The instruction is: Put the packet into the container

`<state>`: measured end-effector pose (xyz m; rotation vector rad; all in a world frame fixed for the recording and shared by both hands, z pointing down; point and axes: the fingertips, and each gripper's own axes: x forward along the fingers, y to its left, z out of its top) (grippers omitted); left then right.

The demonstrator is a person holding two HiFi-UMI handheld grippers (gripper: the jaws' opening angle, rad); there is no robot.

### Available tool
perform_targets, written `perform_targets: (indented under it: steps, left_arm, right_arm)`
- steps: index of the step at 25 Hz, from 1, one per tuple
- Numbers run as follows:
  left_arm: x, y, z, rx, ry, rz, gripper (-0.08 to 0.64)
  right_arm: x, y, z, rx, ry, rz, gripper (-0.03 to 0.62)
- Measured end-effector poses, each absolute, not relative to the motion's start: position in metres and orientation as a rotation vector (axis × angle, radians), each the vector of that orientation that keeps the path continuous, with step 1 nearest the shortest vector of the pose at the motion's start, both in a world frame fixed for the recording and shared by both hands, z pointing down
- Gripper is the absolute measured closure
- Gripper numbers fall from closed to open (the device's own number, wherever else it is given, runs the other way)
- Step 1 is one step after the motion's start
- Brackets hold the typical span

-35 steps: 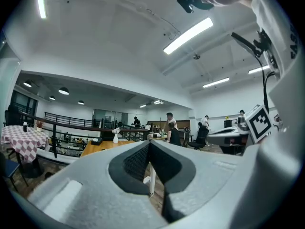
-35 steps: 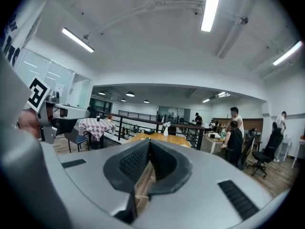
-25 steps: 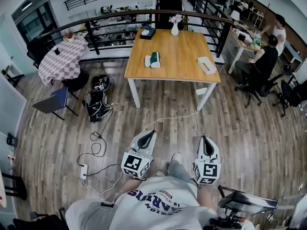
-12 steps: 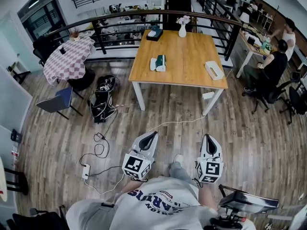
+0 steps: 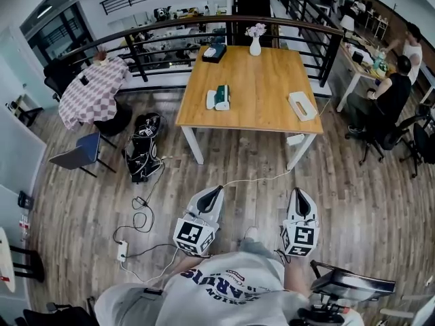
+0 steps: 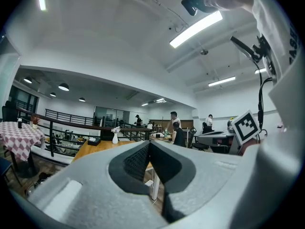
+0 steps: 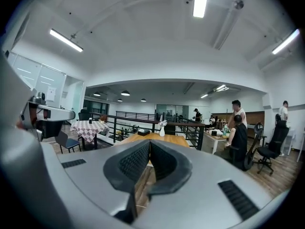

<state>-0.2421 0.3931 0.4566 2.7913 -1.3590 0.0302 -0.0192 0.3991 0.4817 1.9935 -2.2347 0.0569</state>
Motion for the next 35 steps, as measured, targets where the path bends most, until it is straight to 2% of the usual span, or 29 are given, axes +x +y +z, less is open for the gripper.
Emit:
perform_targets:
  steps: [18, 35]
  left_arm:
    - [-0.185, 0.301, 0.455, 2.734, -1.427, 0.038, 0.563]
    - [-0.149, 0.261, 0.483, 2.673, -1.412, 0.04, 0.563]
  right_arm:
    - [0.037, 0.289, 0.499, 1.905, -2.302, 0.127, 0.584]
    - [0.072, 0.244, 0.531, 1.881, -2.301, 0.205, 0.584]
